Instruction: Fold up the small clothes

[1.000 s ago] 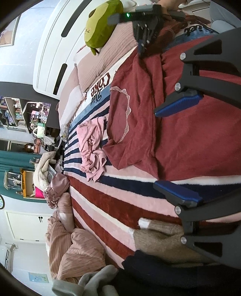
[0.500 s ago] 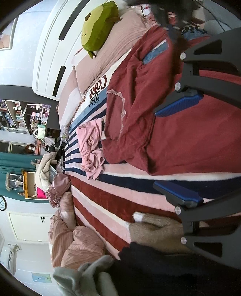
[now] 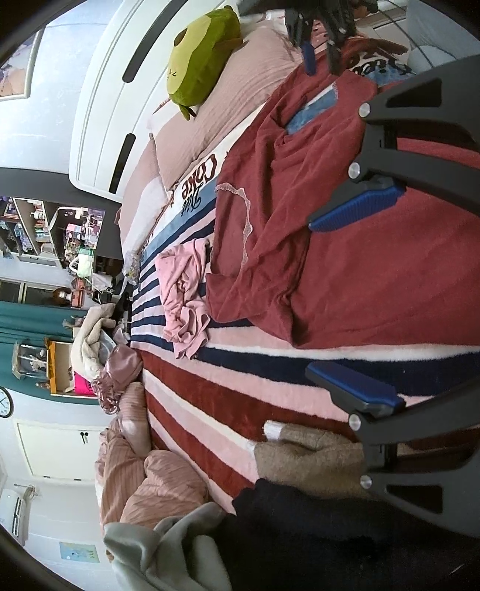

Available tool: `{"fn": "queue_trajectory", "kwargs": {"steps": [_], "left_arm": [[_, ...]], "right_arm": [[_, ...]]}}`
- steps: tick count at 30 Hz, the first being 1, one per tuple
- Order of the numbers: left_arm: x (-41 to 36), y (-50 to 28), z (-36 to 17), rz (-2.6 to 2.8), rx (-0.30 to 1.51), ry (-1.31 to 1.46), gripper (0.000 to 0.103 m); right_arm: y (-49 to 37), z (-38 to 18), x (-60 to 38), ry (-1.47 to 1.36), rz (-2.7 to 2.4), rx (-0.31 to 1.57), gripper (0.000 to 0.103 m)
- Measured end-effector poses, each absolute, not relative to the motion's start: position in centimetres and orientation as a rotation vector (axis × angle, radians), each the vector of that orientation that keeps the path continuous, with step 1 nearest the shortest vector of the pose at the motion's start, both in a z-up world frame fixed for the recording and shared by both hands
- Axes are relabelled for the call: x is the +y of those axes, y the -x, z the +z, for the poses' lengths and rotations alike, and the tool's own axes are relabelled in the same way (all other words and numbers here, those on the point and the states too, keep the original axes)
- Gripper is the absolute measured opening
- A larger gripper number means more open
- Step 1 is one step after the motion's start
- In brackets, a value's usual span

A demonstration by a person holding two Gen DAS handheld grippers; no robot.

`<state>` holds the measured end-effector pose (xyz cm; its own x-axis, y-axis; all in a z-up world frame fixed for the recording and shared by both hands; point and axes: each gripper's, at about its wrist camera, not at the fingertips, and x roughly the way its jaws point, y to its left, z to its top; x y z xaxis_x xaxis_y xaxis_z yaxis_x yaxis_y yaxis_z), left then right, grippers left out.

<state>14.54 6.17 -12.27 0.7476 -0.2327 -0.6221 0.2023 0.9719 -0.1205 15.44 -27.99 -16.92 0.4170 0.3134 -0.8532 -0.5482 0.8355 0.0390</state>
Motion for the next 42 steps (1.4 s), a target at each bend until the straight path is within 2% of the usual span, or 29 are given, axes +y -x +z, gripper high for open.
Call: {"fn": "queue_trajectory", "kwargs": {"steps": [4, 5, 6, 7, 8, 12, 17, 24, 26, 28, 30, 32, 34, 39, 41, 42], "left_arm": [[5.9, -14.5, -12.5, -0.244, 0.695, 0.032, 0.070], [5.9, -14.5, -12.5, -0.242, 0.696, 0.029, 0.070], [5.9, -14.5, -12.5, -0.237, 0.698, 0.024, 0.070], [6.0, -14.5, -12.5, -0.234, 0.698, 0.022, 0.070], [6.1, -14.5, -12.4, -0.228, 0.697, 0.021, 0.070], [6.3, -14.2, -12.0, -0.231, 0.683, 0.042, 0.070], [6.0, -12.9, -11.5, -0.258, 0.669, 0.048, 0.070], [5.4, -10.1, -10.1, -0.312, 0.627, 0.048, 0.072], [5.2, -9.7, -10.0, -0.325, 0.630, 0.044, 0.072], [4.9, -9.4, -9.9, -0.340, 0.629, 0.042, 0.072], [4.5, -9.1, -9.7, -0.352, 0.625, 0.038, 0.072], [4.4, -8.9, -9.6, -0.358, 0.624, 0.035, 0.072], [4.3, -8.8, -9.6, -0.354, 0.622, 0.023, 0.072], [4.5, -8.9, -10.0, -0.342, 0.633, 0.033, 0.072], [4.5, -9.0, -10.2, -0.345, 0.640, 0.038, 0.072], [4.4, -9.0, -10.3, -0.346, 0.642, 0.038, 0.072]], "right_arm": [[-16.0, -20.0, -27.6, 0.282, 0.627, 1.064, 0.051], [-15.7, -20.4, -27.5, 0.269, 0.658, 1.074, 0.049], [-15.2, -20.6, -27.4, 0.267, 0.673, 1.076, 0.042], [-14.8, -20.7, -27.2, 0.281, 0.686, 1.078, 0.017], [-14.5, -20.7, -26.9, 0.302, 0.677, 1.082, 0.006], [-12.7, -19.3, -26.3, 0.284, 0.650, 1.021, 0.005], [-10.3, -17.5, -25.4, 0.212, 0.680, 1.030, 0.005], [-8.4, -16.0, -25.8, -0.143, 0.702, 1.073, 0.005], [-8.8, -16.6, -26.4, -0.190, 0.623, 1.093, 0.009], [-9.2, -17.7, -26.7, -0.080, 0.469, 1.091, 0.010], [-9.4, -18.3, -27.2, -0.004, 0.378, 1.074, 0.016], [-9.2, -18.2, -28.2, 0.036, 0.319, 1.038, 0.032], [-8.5, -17.7, -29.1, 0.041, 0.326, 1.007, 0.039], [-5.7, -16.8, -29.6, 0.176, 0.424, 0.956, 0.046], [-5.0, -17.4, -28.7, 0.266, 0.456, 0.961, 0.065], [-4.9, -17.9, -28.1, 0.308, 0.462, 0.967, 0.068]]}}
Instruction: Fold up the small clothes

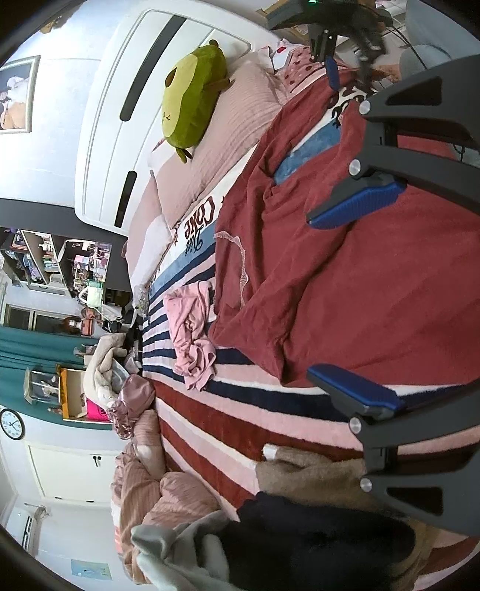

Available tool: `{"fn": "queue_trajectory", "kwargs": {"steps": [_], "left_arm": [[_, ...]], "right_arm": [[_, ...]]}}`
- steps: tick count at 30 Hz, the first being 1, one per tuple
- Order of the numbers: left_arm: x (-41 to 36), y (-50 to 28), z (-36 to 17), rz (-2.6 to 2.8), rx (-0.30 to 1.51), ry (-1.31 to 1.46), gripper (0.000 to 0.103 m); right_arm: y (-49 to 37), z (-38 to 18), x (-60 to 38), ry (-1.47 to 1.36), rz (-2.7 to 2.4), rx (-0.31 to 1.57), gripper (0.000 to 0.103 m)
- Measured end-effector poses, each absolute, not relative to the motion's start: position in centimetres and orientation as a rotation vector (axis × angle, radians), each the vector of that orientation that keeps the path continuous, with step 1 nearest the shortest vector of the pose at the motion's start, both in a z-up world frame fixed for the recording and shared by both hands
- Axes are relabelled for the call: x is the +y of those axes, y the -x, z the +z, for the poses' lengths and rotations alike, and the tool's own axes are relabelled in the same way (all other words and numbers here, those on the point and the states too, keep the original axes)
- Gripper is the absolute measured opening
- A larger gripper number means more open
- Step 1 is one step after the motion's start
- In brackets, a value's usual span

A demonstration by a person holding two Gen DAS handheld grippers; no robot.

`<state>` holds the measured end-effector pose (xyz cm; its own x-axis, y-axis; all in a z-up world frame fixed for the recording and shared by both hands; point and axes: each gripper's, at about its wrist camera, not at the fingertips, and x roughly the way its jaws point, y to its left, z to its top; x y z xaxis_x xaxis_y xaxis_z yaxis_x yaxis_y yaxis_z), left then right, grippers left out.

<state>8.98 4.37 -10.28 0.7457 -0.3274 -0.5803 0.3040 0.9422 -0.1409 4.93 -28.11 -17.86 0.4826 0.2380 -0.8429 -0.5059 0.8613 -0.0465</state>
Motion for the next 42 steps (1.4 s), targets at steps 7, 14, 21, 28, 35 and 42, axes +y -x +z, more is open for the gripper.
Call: {"fn": "queue_trajectory", "kwargs": {"steps": [7, 14, 21, 28, 35, 42], "left_arm": [[3.8, -8.9, -10.6, -0.354, 0.653, 0.033, 0.072], [4.5, -9.0, -10.5, -0.338, 0.646, 0.041, 0.072], [4.9, -8.8, -10.5, -0.356, 0.638, 0.053, 0.072], [5.1, -8.8, -10.5, -0.367, 0.639, 0.065, 0.073], [5.1, -9.7, -11.3, -0.344, 0.666, 0.060, 0.073], [4.4, -10.5, -11.7, -0.340, 0.674, 0.057, 0.073]], "right_arm": [[-6.1, -21.0, -24.5, 0.536, 0.426, 0.911, 0.068], [-7.6, -19.9, -24.3, 0.448, 0.488, 0.914, 0.009], [-8.3, -16.5, -26.2, -0.177, 0.687, 1.031, 0.009], [-11.5, -19.3, -28.2, -0.388, 0.516, 1.171, 0.022], [-15.3, -20.3, -28.8, -0.225, 0.390, 1.077, 0.049], [-13.5, -17.8, -28.8, 0.044, 0.370, 0.983, 0.051]]}}
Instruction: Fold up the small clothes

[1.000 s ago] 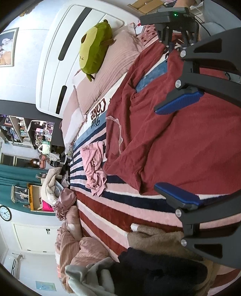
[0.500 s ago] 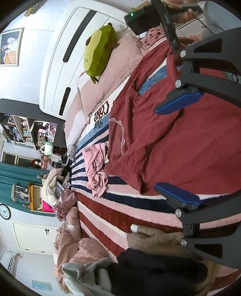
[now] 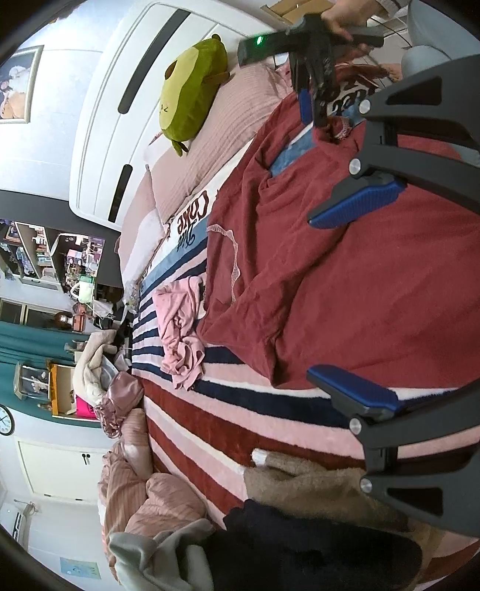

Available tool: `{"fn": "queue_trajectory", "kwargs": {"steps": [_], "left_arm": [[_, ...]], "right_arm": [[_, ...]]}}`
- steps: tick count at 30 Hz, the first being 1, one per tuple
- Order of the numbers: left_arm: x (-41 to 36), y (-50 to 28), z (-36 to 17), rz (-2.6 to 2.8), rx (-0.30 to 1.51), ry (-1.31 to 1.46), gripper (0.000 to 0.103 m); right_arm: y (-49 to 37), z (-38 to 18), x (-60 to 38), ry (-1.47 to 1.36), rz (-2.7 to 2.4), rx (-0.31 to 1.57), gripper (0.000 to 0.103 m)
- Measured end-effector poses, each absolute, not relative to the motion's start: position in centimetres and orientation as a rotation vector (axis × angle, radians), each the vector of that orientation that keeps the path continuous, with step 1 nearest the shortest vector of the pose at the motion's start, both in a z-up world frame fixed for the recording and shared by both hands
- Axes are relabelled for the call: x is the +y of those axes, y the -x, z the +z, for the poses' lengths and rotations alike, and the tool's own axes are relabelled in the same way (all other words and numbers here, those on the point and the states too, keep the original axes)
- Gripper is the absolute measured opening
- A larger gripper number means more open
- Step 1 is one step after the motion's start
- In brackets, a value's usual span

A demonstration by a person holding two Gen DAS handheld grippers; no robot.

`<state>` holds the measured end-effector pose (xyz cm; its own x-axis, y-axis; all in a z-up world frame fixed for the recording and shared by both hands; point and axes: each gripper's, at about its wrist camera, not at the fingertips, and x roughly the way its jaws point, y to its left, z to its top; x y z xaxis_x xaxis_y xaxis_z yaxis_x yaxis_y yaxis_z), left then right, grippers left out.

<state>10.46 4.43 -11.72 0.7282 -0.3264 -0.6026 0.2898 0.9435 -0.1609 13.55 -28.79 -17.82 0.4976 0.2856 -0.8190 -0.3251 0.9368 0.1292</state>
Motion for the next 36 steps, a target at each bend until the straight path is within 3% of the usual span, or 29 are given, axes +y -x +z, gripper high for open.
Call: {"fn": "queue_trajectory", "kwargs": {"steps": [7, 13, 16, 18, 27, 36], "left_arm": [[4.0, -10.7, -11.6, -0.352, 0.670, 0.057, 0.073], [3.7, -10.7, -11.3, -0.360, 0.663, 0.045, 0.073], [4.0, -10.5, -11.1, -0.360, 0.657, 0.044, 0.073], [4.2, -10.0, -10.9, -0.366, 0.648, 0.044, 0.073], [5.6, -8.0, -10.4, -0.359, 0.635, 0.043, 0.073], [4.7, -7.0, -10.9, -0.404, 0.654, 0.039, 0.073]], "right_arm": [[-10.2, -18.7, -26.6, 0.148, 0.430, 1.006, 0.051], [-12.2, -20.8, -25.7, 0.217, 0.287, 1.011, 0.049], [-13.0, -21.3, -25.8, 0.208, 0.257, 1.029, 0.008], [-12.5, -20.8, -25.9, 0.221, 0.254, 1.010, 0.005], [-5.7, -17.4, -27.6, 0.219, 0.337, 1.050, 0.003], [-1.5, -20.6, -26.7, 0.328, 0.371, 1.196, 0.005]]}}
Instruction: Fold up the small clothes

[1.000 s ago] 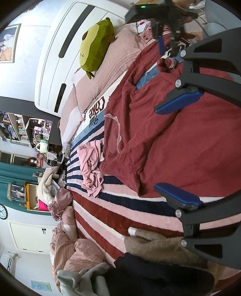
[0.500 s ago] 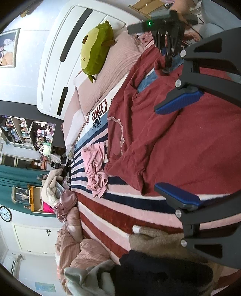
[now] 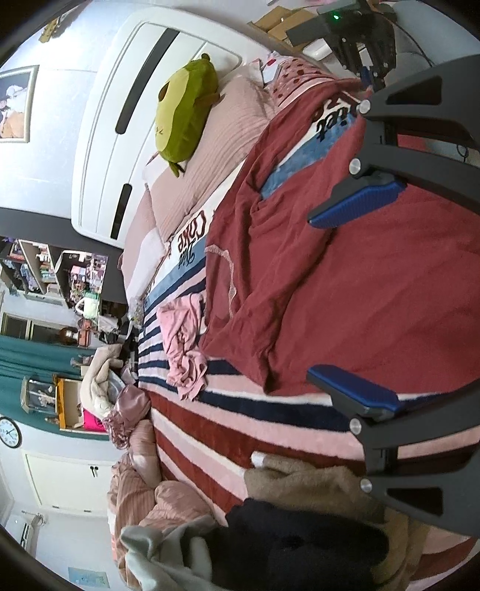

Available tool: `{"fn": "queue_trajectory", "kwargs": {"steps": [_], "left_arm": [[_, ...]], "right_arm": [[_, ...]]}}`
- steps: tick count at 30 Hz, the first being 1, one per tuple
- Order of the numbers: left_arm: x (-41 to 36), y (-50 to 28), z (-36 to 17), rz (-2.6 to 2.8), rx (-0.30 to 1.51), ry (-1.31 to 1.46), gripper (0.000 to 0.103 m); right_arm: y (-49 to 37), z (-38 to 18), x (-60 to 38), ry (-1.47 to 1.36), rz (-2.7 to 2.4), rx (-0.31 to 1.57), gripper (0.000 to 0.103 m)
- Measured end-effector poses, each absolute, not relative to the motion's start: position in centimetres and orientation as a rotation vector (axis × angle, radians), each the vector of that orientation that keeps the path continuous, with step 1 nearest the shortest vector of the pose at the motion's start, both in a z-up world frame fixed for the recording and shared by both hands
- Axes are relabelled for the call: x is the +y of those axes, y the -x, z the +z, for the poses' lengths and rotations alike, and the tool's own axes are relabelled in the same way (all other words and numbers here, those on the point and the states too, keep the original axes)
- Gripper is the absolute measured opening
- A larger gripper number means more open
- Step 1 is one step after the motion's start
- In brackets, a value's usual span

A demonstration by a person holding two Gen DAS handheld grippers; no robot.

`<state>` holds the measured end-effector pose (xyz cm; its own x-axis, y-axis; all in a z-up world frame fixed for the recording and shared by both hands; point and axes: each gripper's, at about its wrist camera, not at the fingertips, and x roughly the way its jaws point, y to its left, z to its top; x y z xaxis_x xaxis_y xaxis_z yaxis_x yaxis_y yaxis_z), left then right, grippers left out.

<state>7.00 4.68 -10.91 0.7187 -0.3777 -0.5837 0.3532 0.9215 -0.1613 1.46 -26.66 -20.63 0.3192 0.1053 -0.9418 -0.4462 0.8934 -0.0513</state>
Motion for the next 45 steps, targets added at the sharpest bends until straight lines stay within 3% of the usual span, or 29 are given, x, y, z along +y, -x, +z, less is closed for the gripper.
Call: {"fn": "queue_trajectory", "kwargs": {"steps": [1, 2, 4, 8, 12, 16, 25, 26, 28, 30, 32, 36, 39, 45], "left_arm": [[4.5, -7.0, -11.0, -0.409, 0.657, 0.038, 0.073], [4.4, -7.1, -11.2, -0.410, 0.659, 0.036, 0.073], [4.3, -7.4, -11.3, -0.406, 0.661, 0.038, 0.075], [4.9, -8.5, -11.7, -0.388, 0.667, 0.049, 0.078], [5.3, -10.1, -12.2, -0.375, 0.678, 0.071, 0.078], [5.3, -11.3, -12.9, -0.370, 0.686, 0.083, 0.078], [4.0, -15.5, -15.6, -0.368, 0.748, 0.089, 0.077], [3.7, -16.2, -16.1, -0.367, 0.764, 0.090, 0.074], [3.3, -17.3, -17.0, -0.381, 0.801, 0.103, 0.057], [2.5, -19.0, -18.4, -0.406, 0.858, 0.130, 0.046], [1.6, -20.2, -19.4, -0.413, 0.894, 0.130, 0.041], [0.2, -22.1, -20.8, -0.424, 0.948, 0.159, 0.041], [-0.1, -23.1, -20.7, -0.420, 0.944, 0.197, 0.059], [-1.3, -24.9, -20.8, -0.404, 0.947, 0.184, 0.060]], "right_arm": [[-1.6, -20.4, -26.6, 0.327, 0.370, 1.194, 0.012], [-1.7, -20.1, -26.7, 0.320, 0.377, 1.190, 0.026], [-2.0, -18.5, -26.8, 0.302, 0.397, 1.146, 0.039], [-3.0, -15.1, -26.8, 0.263, 0.416, 1.057, 0.046], [-5.3, -13.1, -27.0, 0.246, 0.377, 0.965, 0.047], [-8.0, -13.3, -29.4, 0.237, 0.273, 0.919, 0.058], [-12.3, -16.9, -33.7, 0.139, 0.170, 0.965, 0.058], [-12.4, -17.1, -33.8, 0.138, 0.174, 0.968, 0.057], [-12.6, -17.4, -33.8, 0.125, 0.202, 0.963, 0.057], [-12.6, -17.4, -34.0, 0.136, 0.206, 0.954, 0.057], [-12.5, -17.3, -34.4, 0.142, 0.200, 0.946, 0.057], [-12.3, -16.9, -35.9, 0.104, 0.176, 0.941, 0.057], [-12.1, -16.2, -37.3, 0.097, 0.127, 0.916, 0.057], [-12.3, -17.3, -39.9, 0.080, 0.051, 0.975, 0.058]]}}
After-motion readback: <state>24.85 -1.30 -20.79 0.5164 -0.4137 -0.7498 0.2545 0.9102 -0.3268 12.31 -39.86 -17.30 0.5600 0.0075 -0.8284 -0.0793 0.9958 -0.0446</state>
